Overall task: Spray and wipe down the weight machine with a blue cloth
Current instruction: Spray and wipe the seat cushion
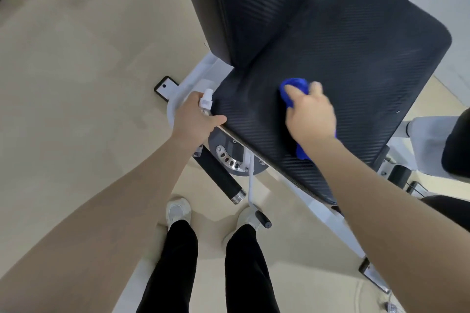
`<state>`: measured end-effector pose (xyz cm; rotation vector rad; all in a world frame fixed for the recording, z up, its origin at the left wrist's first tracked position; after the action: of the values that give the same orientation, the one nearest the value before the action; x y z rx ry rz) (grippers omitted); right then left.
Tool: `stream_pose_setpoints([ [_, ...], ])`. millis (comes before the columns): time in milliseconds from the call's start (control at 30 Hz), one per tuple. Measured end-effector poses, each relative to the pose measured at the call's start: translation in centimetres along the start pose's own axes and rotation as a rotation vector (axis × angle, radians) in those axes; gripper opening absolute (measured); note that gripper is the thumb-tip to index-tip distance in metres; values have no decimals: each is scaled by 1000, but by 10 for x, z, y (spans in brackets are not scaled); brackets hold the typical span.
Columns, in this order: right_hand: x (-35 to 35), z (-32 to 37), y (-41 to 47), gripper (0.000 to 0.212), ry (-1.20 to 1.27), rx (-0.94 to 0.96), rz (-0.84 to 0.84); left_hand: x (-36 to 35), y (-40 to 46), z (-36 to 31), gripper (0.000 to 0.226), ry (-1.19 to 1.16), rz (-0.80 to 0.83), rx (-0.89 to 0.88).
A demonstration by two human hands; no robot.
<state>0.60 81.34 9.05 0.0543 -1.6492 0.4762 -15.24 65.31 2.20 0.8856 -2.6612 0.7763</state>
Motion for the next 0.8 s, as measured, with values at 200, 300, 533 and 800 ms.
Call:
stream_pose_setpoints([
  [200, -18, 86, -19, 46, -160, 477, 90, 0, 1, 8, 31, -94, -5, 61],
  [300, -3, 62, 24, 45, -159, 312, 40, 3, 0, 17, 26, -211, -18, 136],
  [533, -28, 124, -31, 46, -146, 407, 15, 7, -2, 9, 14, -276, 42, 91],
  [800, -20, 115, -15, 55, -242, 416, -1, 61, -4, 33, 22, -152, -151, 43],
])
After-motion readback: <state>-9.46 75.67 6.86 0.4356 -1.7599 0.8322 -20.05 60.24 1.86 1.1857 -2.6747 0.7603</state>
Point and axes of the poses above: each hand's wrist, its own y-axis towards the middle knuckle, its own x-axis out of the back of the hand, z = x × y, the point moved 9 cm from there along y, towards the middle knuckle, and after that the axes turned 13 degrees about -x, right-handed, at the moved point
